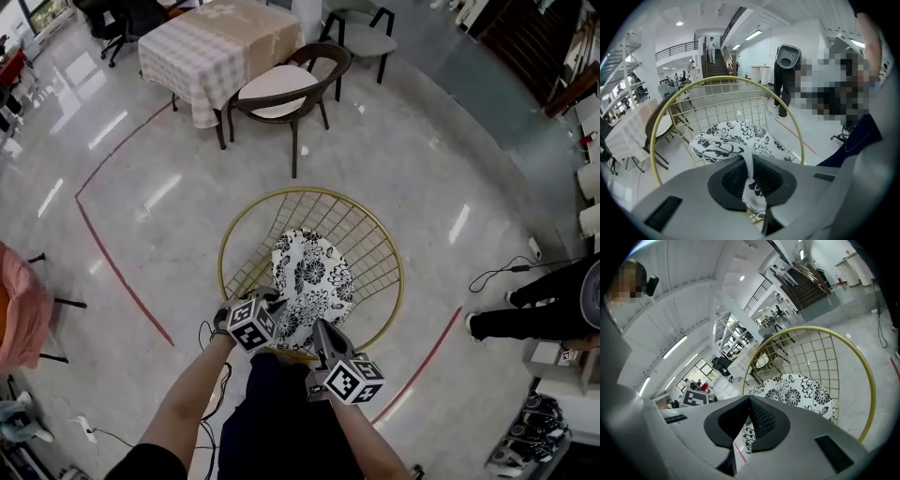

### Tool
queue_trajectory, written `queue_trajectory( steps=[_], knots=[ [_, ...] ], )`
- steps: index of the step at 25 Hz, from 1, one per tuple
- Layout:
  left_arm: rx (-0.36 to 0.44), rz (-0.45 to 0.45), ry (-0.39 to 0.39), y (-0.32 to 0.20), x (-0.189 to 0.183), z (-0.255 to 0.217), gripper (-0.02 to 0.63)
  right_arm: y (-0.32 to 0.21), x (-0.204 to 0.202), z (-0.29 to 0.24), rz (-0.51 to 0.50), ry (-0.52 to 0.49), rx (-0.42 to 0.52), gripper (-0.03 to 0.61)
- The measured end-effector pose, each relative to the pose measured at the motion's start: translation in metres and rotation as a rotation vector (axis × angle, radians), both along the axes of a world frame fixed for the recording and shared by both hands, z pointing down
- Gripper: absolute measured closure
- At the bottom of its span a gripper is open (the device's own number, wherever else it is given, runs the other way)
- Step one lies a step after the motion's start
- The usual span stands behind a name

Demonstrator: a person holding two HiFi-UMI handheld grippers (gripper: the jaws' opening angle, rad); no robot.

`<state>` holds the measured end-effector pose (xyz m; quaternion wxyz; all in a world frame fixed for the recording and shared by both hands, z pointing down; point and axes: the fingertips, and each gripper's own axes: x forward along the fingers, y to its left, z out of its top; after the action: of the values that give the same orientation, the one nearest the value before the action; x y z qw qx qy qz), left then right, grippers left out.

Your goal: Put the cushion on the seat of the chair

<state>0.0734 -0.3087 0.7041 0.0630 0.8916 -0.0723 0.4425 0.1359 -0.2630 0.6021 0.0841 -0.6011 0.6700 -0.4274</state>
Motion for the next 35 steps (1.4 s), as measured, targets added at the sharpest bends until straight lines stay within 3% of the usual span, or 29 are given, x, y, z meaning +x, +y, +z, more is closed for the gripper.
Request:
queue_trajectory(
  steps=[9,14,18,29,35],
  knots=[
    [-0.046,-0.142,-0.022,-0.039,-0.022,0.039,0.577,-0.010,-0.009,0.023,0.000,-0.008,-0.036,0.575],
    [-0.042,-0.334,-0.108,-0.054,-0.050,0.060,0.571,0.000,-0.013,0.029,-0.017,-0.001,-0.046,0.575],
    [-0.041,-0.433,-0.148,-0.060,-0.068,0.075,0.552,0.001,-0.017,0.030,-0.034,0.009,-0.037,0.575],
    [-0.043,-0.479,-0.234,-0.077,-0.079,0.117,0.543,-0.012,-0.017,0.047,-0.023,-0.008,-0.056,0.575],
    [0.012,-0.490,-0.289,-0.082,-0.084,0.130,0.502,-0.016,-0.015,0.056,-0.004,-0.013,-0.061,0.575]
  ],
)
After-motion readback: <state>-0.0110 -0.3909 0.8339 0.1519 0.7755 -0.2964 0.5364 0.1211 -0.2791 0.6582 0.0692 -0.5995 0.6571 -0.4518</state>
